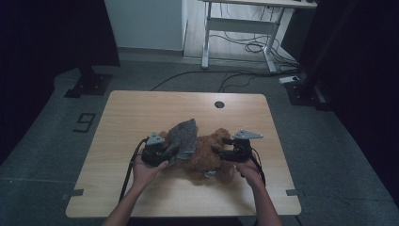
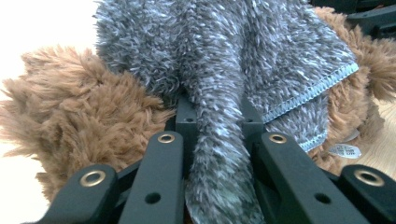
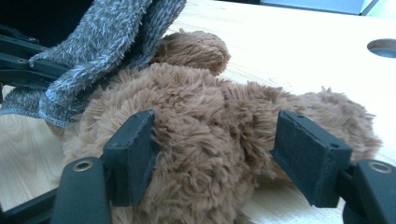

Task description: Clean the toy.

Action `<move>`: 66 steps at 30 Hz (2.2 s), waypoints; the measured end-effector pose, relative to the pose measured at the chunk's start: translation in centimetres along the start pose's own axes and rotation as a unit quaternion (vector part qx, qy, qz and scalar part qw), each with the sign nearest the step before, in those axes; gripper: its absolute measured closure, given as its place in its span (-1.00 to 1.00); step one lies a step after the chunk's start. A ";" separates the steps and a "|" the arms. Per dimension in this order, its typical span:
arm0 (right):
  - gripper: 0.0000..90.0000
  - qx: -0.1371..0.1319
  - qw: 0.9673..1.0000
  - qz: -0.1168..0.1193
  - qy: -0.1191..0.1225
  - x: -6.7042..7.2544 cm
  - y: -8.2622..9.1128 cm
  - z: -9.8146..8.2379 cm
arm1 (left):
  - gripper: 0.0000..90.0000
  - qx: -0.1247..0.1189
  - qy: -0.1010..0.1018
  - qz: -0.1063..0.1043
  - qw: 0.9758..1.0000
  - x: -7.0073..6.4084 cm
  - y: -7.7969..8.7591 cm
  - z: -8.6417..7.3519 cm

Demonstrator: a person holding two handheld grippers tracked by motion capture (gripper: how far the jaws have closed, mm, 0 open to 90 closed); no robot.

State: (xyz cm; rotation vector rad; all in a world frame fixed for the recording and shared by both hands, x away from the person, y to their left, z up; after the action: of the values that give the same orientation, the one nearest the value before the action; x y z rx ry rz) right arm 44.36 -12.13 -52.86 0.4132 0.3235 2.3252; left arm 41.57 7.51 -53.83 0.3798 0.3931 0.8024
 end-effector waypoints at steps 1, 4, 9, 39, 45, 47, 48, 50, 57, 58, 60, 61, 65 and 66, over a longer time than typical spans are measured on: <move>-0.38 -0.002 1.000 -0.001 -0.003 0.0 -0.1 0.0 | 0.71 0.000 -0.001 0.000 1.000 0.0 0.0 0.0; -0.42 -0.012 1.000 -0.003 -0.010 -0.2 0.3 0.2 | 0.71 0.000 -0.002 0.001 1.000 -0.1 0.1 -0.1; -0.49 -0.001 1.000 0.007 -0.007 0.4 0.2 0.3 | 0.71 -0.002 -0.002 0.001 1.000 -0.3 0.2 -0.2; 0.12 -0.003 0.999 0.029 0.043 3.6 0.7 -4.3 | 0.66 0.038 -0.057 -0.038 0.997 -9.2 -6.4 6.0; 0.11 -0.003 0.999 0.035 0.034 3.3 0.8 -4.7 | 0.67 0.045 -0.043 -0.036 0.997 -8.2 -7.4 4.3; 0.11 -0.004 0.999 0.036 0.035 3.3 0.8 -4.7 | 0.68 0.044 -0.043 -0.031 0.998 -7.6 -6.6 4.3; 0.11 -0.004 0.999 0.035 0.036 3.3 0.8 -4.7 | 0.68 0.044 -0.045 -0.026 0.998 -7.2 -6.2 4.3; 0.11 -0.005 0.999 0.033 0.037 3.3 0.8 -4.7 | 0.68 0.045 -0.053 -0.009 0.998 -6.3 -5.3 4.2; 0.11 -0.009 0.999 0.034 0.029 3.3 0.8 -4.7 | 0.68 0.032 -0.045 0.017 0.998 -3.2 -1.9 3.6; 0.11 -0.009 0.999 0.034 0.028 3.3 0.8 -4.7 | 0.68 0.030 -0.047 0.025 0.998 -2.6 -1.4 3.5; 0.11 -0.010 0.999 0.034 0.025 3.3 0.8 -4.7 | 0.68 0.029 -0.043 0.037 0.998 -1.5 -0.5 3.1; 0.11 -0.010 0.999 0.035 0.023 3.3 0.8 -4.7 | 0.68 0.028 -0.032 0.032 0.999 -1.0 -0.1 2.8; 0.10 -0.012 0.999 0.037 0.025 3.4 0.8 -4.8 | 0.68 0.016 -0.008 0.027 0.999 0.4 1.5 2.1; 0.10 -0.012 0.999 0.037 0.026 3.4 0.8 -4.8 | 0.68 0.015 -0.007 0.027 0.999 0.6 1.8 2.1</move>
State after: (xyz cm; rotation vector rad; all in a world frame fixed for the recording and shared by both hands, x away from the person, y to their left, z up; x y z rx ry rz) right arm 39.72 -10.79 -56.26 0.3584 0.3087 2.4125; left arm 41.84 8.70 -51.34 0.4257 0.3846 0.8470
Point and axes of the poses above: each handheld gripper's, and its own axes: y roughly backward along the jaws, z roughly out of its top, x roughly to its left, the point moved 10 cm from there along -y, roughly forward along the jaws, and after that the axes turned 7 degrees about -x, right-handed, at the moved point
